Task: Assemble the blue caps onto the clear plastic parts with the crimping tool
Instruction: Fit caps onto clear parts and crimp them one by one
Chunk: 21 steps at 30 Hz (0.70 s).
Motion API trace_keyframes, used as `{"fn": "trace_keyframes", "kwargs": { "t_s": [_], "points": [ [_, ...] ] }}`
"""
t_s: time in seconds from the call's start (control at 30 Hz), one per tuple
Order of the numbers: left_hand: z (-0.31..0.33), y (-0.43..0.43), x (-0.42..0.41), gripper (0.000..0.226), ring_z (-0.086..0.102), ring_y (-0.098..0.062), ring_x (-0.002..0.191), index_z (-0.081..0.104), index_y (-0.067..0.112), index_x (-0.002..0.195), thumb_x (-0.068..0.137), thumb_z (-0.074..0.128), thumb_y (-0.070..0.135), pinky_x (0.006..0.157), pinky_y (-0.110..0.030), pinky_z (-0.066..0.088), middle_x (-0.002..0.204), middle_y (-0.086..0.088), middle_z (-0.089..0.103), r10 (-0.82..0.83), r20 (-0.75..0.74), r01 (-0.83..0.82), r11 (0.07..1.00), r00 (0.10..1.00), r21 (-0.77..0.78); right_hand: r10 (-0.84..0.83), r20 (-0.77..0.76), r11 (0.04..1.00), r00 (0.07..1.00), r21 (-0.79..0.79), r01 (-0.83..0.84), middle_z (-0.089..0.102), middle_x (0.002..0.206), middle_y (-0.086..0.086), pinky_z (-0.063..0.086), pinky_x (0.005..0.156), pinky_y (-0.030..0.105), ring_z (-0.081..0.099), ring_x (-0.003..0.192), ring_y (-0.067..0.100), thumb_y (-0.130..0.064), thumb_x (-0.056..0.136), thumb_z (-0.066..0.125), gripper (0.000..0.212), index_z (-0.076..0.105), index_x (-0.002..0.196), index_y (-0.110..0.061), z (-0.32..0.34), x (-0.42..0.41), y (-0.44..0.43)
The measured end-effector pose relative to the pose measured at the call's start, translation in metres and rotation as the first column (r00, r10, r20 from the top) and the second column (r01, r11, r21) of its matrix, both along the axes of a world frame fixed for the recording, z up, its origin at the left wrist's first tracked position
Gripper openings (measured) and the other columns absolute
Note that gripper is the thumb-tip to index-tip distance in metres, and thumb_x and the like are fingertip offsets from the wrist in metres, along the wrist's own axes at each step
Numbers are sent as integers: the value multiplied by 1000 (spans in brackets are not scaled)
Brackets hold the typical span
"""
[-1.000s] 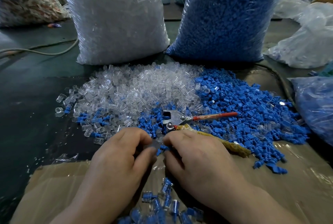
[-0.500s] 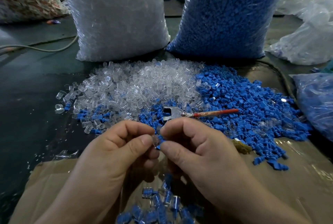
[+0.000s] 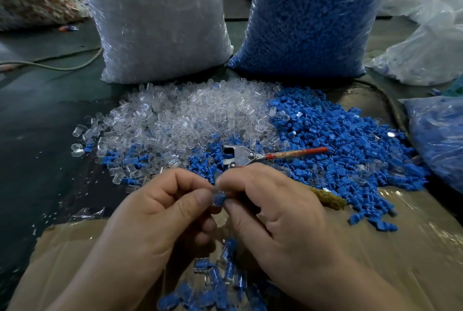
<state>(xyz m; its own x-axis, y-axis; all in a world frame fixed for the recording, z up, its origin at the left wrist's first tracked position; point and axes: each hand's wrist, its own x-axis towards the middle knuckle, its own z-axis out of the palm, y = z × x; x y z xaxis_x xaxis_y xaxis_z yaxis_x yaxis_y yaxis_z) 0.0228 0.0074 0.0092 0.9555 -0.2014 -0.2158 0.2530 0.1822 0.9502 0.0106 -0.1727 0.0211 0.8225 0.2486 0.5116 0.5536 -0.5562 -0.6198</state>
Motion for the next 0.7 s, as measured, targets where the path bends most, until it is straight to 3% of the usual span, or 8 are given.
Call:
{"fn": "trace_keyframes", "kwargs": {
  "t_s": [0.17,0.27,0.33,0.43,0.5,0.6,0.7],
  "points": [
    [1,-2,-2,57,65,-25,57,74,13,86,47,96,49,53,-30,54,67,-20,67,-50,67,51,999,996,-5,-16,61,1000,998,5,16,62,101,-16,49,75,23,60,91,1,-24,89,59,24,53,111,-32,3,-4,0],
    [0,-1,-2,47,68,-27,60,74,16,83,49,96,40,56,-31,57,70,-20,69,-37,131,36,999,991,14,-14,47,999,999,-30,15,62,100,-16,48,74,23,60,91,3,-26,90,57,22,51,110,-33,6,-5,-1],
    [1,0,-3,36,71,-27,66,74,21,84,55,88,36,61,-31,58,76,-18,72,-65,172,53,996,983,72,-14,38,997,999,-77,16,60,99,-15,46,74,20,57,89,2,-27,91,55,20,52,111,-31,7,-4,-1],
    [2,1,-6,45,74,-31,78,75,27,93,56,87,50,68,-35,61,86,-15,75,-120,227,68,973,966,222,-11,21,992,1000,-127,14,60,97,-14,41,74,11,55,86,1,-28,93,53,18,55,111,-29,9,-5,-1],
    [2,2,-7,42,75,-30,77,76,28,94,58,83,49,67,-36,63,85,-13,76,-92,245,25,964,965,264,-19,39,988,999,-150,25,60,98,-14,37,75,7,55,86,1,-26,92,53,21,52,112,-31,9,-5,-1],
    [3,3,-6,48,74,-28,73,76,31,96,58,80,60,66,-43,62,82,-9,76,-76,300,-42,929,951,368,13,91,990,996,-144,0,63,99,-10,49,77,19,59,90,7,-24,91,54,22,51,112,-30,9,-6,2],
    [7,3,-7,53,69,-24,61,76,31,91,56,79,72,56,-35,57,72,-11,72,-86,287,-19,939,954,344,27,138,987,990,-161,-4,66,103,-6,55,70,37,62,92,15,-26,92,53,19,54,111,-25,7,-6,5]
  ]
}}
